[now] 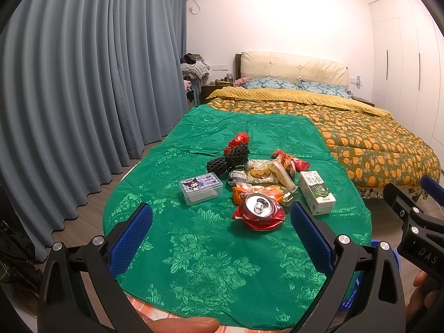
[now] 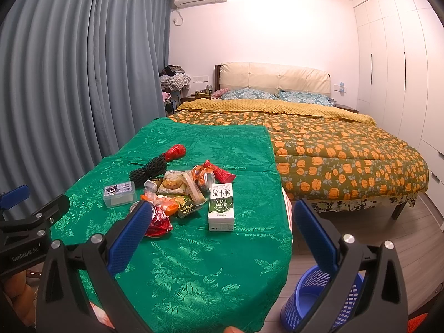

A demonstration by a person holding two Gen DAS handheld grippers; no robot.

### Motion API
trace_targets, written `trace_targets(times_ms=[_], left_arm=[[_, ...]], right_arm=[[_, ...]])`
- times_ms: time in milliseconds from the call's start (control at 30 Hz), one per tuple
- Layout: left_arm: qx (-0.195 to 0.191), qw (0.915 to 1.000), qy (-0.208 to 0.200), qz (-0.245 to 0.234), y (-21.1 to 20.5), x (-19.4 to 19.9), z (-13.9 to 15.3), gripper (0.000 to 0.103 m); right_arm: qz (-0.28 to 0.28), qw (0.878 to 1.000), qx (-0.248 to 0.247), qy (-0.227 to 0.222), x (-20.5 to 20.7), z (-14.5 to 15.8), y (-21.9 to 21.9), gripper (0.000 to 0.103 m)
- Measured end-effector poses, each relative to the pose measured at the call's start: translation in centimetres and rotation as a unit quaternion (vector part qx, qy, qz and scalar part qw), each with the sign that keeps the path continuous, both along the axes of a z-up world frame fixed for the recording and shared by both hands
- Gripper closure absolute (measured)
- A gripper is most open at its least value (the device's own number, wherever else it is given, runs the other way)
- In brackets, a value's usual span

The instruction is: Collect trash

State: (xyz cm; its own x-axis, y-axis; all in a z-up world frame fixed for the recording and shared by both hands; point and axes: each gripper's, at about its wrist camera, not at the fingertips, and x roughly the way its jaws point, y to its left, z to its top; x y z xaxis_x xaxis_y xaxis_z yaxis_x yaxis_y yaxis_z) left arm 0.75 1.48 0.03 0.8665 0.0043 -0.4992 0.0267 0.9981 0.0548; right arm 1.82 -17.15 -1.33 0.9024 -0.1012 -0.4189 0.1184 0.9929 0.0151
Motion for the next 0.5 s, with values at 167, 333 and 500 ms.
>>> trace_targets(times_ms=[167, 333, 500], left_arm=[[0.0, 1.0, 0.0, -0.001, -0.07, -0.02, 0.0, 0.005], [0.0, 1.0, 0.0, -0.001, 0.07, 0.07, 0.0, 0.005], [0.001, 1.0, 0.0, 0.0, 0.23, 0.14, -0.04, 0.005]], right_arm=[[-0.001, 1.0, 0.0, 0.0, 0.02, 0.06, 0.06, 0.004], [-0.001, 1.0, 0.0, 0.001, 0.08, 0.08, 0.05, 0.004], [-0.001, 1.0, 0.001, 0.002, 0.0, -0.18, 0.03, 0.004]])
